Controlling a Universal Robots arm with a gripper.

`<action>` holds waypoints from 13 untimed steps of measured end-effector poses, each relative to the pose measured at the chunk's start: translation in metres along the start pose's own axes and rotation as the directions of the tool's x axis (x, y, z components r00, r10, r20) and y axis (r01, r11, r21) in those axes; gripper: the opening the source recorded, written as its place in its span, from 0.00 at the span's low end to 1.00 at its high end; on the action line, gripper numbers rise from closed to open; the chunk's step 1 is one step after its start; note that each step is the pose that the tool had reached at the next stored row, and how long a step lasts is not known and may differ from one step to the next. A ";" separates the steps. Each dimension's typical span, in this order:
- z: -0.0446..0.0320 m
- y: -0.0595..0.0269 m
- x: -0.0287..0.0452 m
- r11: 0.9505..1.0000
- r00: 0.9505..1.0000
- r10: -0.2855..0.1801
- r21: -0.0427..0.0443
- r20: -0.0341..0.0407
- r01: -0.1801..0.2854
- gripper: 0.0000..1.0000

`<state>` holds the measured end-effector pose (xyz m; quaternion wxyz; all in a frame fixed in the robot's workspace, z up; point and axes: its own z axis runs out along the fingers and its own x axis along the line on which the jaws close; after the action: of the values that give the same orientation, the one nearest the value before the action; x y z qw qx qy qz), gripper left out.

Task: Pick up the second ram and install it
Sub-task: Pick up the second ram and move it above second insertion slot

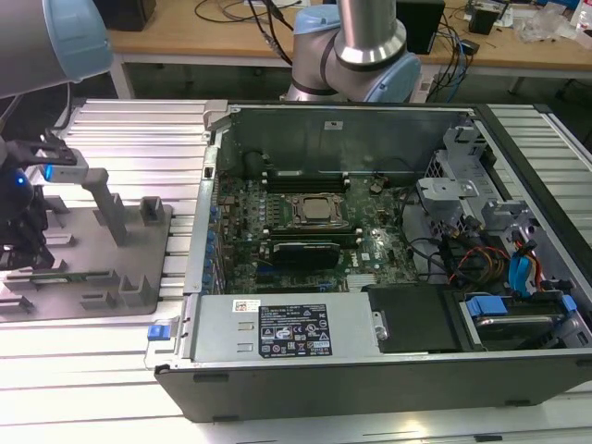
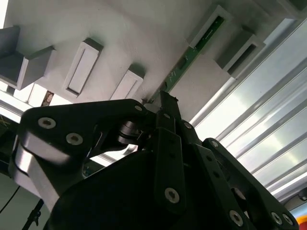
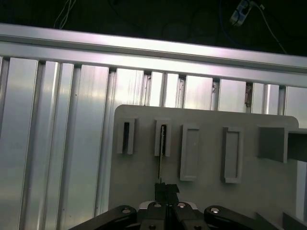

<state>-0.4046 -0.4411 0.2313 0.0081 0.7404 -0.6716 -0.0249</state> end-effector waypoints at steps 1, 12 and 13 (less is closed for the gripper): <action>0.0006 0.0003 0.0001 1.000 1.000 0.000 0.000 0.000 0.000 0.08; 0.0022 0.0017 0.0002 1.000 1.000 0.000 0.000 0.000 0.000 0.34; 0.0034 0.0017 0.0005 1.000 1.000 0.000 0.000 0.000 0.000 0.34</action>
<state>-0.4064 -0.4416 0.2279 0.0081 0.7404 -0.6717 -0.0249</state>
